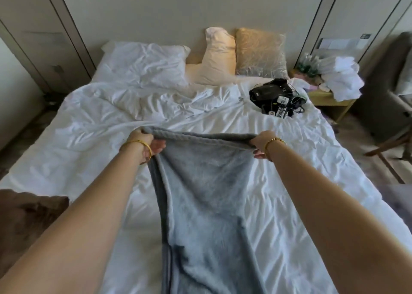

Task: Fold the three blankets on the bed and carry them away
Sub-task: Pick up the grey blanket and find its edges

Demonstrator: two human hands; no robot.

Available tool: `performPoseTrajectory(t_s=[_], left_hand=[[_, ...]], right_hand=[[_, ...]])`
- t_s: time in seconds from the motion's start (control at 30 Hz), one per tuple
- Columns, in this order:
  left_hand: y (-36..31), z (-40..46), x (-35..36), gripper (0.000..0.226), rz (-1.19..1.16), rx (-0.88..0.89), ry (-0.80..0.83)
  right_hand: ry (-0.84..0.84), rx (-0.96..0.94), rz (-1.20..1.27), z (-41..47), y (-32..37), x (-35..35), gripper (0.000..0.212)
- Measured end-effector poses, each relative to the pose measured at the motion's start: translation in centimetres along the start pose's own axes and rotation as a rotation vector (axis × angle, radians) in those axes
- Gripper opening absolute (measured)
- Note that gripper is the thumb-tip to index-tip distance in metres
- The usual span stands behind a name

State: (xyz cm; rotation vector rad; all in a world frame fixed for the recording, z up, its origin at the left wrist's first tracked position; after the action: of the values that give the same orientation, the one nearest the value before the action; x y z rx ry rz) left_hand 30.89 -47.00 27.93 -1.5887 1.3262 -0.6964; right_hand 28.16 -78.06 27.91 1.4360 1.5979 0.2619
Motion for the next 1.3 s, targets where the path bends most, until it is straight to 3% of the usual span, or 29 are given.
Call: performPoseTrajectory(t_s=[0.1, 0.17, 0.3, 0.37, 0.47, 0.53, 0.57, 0.73, 0.93, 1.03, 1.3], left_hand=[[1.6, 0.1, -0.4, 0.013, 0.208, 0.008, 0.118], [2.6, 0.3, -0.6, 0.012, 0.302, -0.017, 0.198], [3.0, 1.1, -0.3, 0.013, 0.208, 0.102, 0.058], [3.4, 1.4, 0.1, 0.029, 0.064, 0.02, -0.001], [4.5, 1.1, 0.9, 0.049, 0.175, -0.213, 0.19], [5.0, 0.7, 1.1, 0.05, 0.417, -0.275, 0.328], [5.0, 0.9, 1.2, 0.049, 0.468, -0.274, 0.323], [4.7, 3.5, 2.2, 0.032, 0.226, -0.186, 0.1], [4.5, 4.9, 2.2, 0.025, 0.347, 0.116, -0.118], [4.8, 4.6, 2.0, 0.026, 0.242, 0.066, -0.09], [7.4, 0.7, 1.2, 0.035, 0.129, -0.198, 0.046]], right_hand=[[-0.097, -0.093, -0.188, 0.4, -1.3, -0.1, 0.016], [-0.085, -0.071, -0.129, 0.6, -1.5, 0.4, 0.017], [-0.074, 0.01, 0.286, 1.4, -0.8, 1.1, 0.025], [-0.054, 0.091, 0.665, 2.0, -0.5, 2.0, 0.027], [-0.047, 0.144, 0.877, 2.9, -0.2, 2.8, 0.011], [-0.038, 0.154, 0.785, 3.5, -0.4, 2.6, 0.008], [-0.031, 0.158, 0.672, 3.7, -0.6, 2.2, 0.007], [-0.15, -0.027, 0.174, 4.8, -1.4, 1.2, 0.021], [-0.072, -0.222, 0.19, 5.0, -0.4, 2.3, 0.035], [-0.168, -0.273, 0.182, 4.8, -0.6, 1.8, 0.04], [-0.086, -0.114, 0.298, 0.5, -5.4, 0.9, 0.029]])
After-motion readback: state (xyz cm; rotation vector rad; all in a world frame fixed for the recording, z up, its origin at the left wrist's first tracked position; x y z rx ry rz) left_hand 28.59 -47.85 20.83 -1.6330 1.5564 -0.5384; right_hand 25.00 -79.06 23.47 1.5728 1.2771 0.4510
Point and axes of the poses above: each hand's wrist, its own z-axis towards the middle knuckle, its own x-axis out of the palm, y = z × x, the point moved 3 cm from there along z, towards the middle knuckle, and after that the axes turned 3 degrees about -y, right-handed, at the moved point
